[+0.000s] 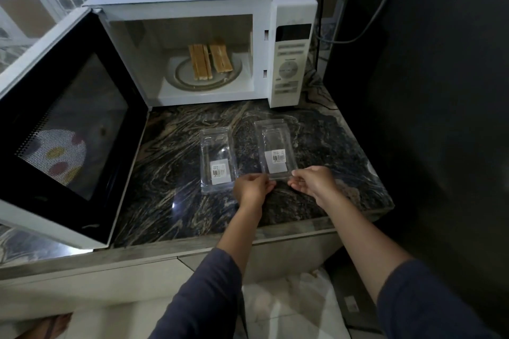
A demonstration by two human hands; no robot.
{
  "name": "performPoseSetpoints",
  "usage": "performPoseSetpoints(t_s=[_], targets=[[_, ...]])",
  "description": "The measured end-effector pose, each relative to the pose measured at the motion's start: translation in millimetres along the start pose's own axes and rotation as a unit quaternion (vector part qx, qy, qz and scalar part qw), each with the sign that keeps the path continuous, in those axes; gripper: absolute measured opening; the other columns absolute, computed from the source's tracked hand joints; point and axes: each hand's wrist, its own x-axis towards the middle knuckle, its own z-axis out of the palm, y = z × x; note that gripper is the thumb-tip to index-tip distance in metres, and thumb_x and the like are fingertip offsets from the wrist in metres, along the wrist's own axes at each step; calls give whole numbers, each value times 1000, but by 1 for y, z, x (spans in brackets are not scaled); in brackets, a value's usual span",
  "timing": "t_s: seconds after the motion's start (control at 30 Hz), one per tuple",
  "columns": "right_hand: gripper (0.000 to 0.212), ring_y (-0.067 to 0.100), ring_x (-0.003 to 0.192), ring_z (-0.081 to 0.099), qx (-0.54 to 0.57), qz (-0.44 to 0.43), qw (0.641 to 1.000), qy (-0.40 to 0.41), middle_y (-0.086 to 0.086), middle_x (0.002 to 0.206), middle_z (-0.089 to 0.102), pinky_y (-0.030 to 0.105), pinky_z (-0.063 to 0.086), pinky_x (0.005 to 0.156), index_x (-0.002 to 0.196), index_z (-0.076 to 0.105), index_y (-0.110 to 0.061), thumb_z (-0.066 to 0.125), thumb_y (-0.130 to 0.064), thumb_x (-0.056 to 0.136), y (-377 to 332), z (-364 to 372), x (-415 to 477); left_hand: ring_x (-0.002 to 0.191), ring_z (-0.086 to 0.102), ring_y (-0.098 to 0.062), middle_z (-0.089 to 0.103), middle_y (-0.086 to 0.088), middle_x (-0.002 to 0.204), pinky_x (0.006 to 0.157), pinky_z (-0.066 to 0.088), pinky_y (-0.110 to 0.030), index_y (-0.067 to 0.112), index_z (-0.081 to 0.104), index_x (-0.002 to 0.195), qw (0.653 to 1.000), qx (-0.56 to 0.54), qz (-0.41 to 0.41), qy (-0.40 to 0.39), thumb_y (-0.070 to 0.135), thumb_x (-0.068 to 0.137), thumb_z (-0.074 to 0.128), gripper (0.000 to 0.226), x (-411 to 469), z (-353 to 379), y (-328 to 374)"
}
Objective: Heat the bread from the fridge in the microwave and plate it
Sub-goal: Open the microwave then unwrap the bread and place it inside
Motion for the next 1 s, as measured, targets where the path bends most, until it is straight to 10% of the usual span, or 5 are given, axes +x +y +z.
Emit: performPoseSetpoints(t_s=[0.4,1.0], targets=[[16,4,28,54,-20,43,999,16,3,35,58,11,43,34,70,55,2,55,8,85,-8,1,0,67,67,-20,64,-11,69,84,57,-36,5,60,70,998,53,-7,37,-3,84,60,16,-2,2,3],[18,12,52,57,-242,-99,959,107,5,58,62,24,49,57,74,66,-2,69,-18,82,-2,-1,-6,63,62,-17,62,-6,65,80,56,-35,8,61,70,989,135,50,-11,22,94,52,29,-11,-2,6]])
